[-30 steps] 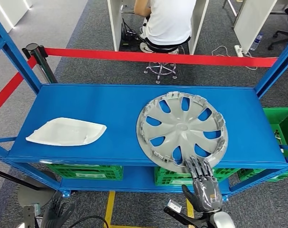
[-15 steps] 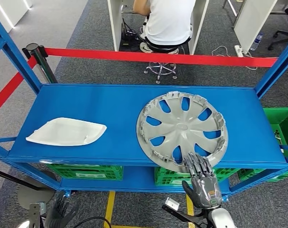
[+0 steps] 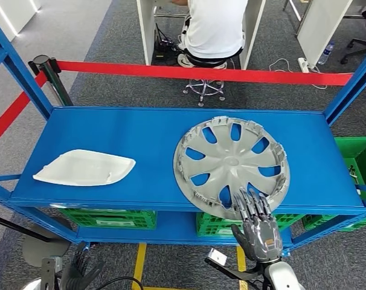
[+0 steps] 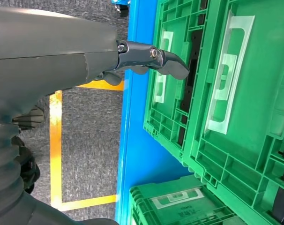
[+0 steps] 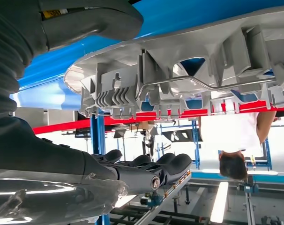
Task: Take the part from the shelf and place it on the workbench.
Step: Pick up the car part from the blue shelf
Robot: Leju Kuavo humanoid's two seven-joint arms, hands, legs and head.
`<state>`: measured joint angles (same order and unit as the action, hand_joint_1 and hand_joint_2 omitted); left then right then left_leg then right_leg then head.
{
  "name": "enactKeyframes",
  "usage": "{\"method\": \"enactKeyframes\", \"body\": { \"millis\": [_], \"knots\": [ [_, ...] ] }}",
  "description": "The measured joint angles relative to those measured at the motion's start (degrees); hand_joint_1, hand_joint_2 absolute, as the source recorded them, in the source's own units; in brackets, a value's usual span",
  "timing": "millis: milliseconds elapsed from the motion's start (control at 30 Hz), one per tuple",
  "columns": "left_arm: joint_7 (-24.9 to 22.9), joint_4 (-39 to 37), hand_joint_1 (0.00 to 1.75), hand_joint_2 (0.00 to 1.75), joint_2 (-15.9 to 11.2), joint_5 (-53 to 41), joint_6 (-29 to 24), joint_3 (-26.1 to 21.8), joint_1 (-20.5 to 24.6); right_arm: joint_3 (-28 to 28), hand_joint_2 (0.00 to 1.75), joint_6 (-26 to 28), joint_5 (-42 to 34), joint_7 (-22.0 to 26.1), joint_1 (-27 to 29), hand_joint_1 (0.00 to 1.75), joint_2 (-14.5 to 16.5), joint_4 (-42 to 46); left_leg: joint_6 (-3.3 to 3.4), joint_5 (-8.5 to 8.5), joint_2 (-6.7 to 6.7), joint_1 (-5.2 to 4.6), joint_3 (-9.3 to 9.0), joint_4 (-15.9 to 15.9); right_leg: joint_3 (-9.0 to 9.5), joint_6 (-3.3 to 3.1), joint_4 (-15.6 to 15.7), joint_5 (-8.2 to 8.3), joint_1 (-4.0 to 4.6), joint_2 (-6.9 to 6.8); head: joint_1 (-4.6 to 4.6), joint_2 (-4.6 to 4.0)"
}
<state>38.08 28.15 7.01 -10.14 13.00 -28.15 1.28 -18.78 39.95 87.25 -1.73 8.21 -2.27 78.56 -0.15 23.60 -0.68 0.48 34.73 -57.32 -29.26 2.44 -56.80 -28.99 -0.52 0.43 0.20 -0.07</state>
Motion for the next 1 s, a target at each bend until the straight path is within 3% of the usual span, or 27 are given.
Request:
{"method": "enactKeyframes", "body": {
  "millis": [200, 333, 833, 967, 1000],
  "knots": [
    [0.00, 0.00, 0.00, 1.75, 0.05, 0.00, -0.08, 0.11, 0.00, 0.00, 1.75, -0.25, -0.86, -0.15, -0.22, 0.00, 0.00, -0.31, 0.00, 0.00, 0.00, 0.00, 0.00, 0.00, 0.00, 0.00, 0.00, 0.00, 0.00, 0.00, -0.01, 0.01],
    [-0.01, 0.00, 0.00, 0.00, 0.05, -0.01, 0.01, 0.33, 0.01, 0.00, 1.75, -1.06, -2.30, -0.21, -1.06, 0.00, -0.02, -1.43, 0.00, 0.00, 0.00, 0.00, 0.00, 0.00, 0.00, 0.00, 0.00, 0.00, 0.00, 0.00, 0.00, 0.00],
    [-0.01, 0.00, 0.00, 0.00, 0.05, -0.15, 0.28, 1.46, 0.09, 0.28, 1.75, -4.41, -2.93, 0.00, -4.52, 0.04, -0.11, -5.57, 0.00, 0.00, 0.00, 0.00, 0.00, 0.00, 0.00, 0.00, 0.00, 0.00, 0.00, 0.00, -0.01, 0.00],
    [0.00, 0.00, 0.00, 0.00, 0.05, -0.15, 0.28, 1.49, 0.09, 0.31, 1.75, -4.41, -2.93, 0.00, -4.78, 1.75, -0.11, -6.13, 0.00, 0.00, 0.00, 0.00, 0.00, 0.00, 0.00, 0.00, 0.00, 0.00, 0.00, 0.00, 0.00, 0.01],
    [0.00, 0.00, 0.00, 0.00, 0.05, -0.15, 0.28, 1.50, 0.09, 0.31, 1.75, -4.40, -2.94, 0.00, -4.81, 1.75, -0.11, -6.21, 0.00, 0.00, 0.00, 0.00, 0.00, 0.00, 0.00, 0.00, 0.00, 0.00, 0.00, 0.00, -0.01, 0.01]
  ]
}}
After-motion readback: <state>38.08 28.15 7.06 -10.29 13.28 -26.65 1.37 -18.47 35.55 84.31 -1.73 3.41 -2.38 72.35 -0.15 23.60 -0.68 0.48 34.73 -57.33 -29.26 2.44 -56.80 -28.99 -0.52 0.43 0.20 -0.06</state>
